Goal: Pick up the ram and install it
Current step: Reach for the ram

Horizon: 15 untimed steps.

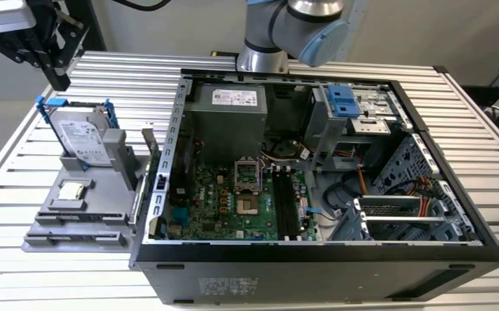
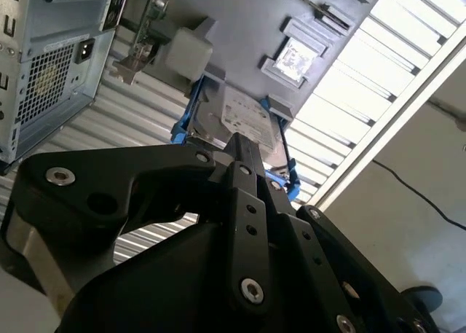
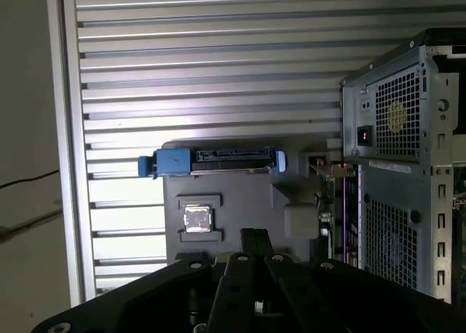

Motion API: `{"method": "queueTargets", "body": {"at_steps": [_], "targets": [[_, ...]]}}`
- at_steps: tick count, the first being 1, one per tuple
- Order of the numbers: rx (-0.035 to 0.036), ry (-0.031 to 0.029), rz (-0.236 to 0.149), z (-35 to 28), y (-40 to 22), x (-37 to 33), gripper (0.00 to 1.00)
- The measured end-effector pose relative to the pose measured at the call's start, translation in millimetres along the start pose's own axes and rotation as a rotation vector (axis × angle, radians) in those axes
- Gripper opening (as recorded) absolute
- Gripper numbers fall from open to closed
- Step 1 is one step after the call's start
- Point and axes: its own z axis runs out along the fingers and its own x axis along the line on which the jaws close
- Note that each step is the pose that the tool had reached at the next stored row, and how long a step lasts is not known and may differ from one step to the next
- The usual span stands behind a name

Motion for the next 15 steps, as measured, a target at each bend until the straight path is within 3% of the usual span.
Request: {"method": "queueTargets", "body": {"at_steps": [15], "targets": [[0.0000,0.0000,0.000,-0.6,-11.1,0.4,0.00]]}}
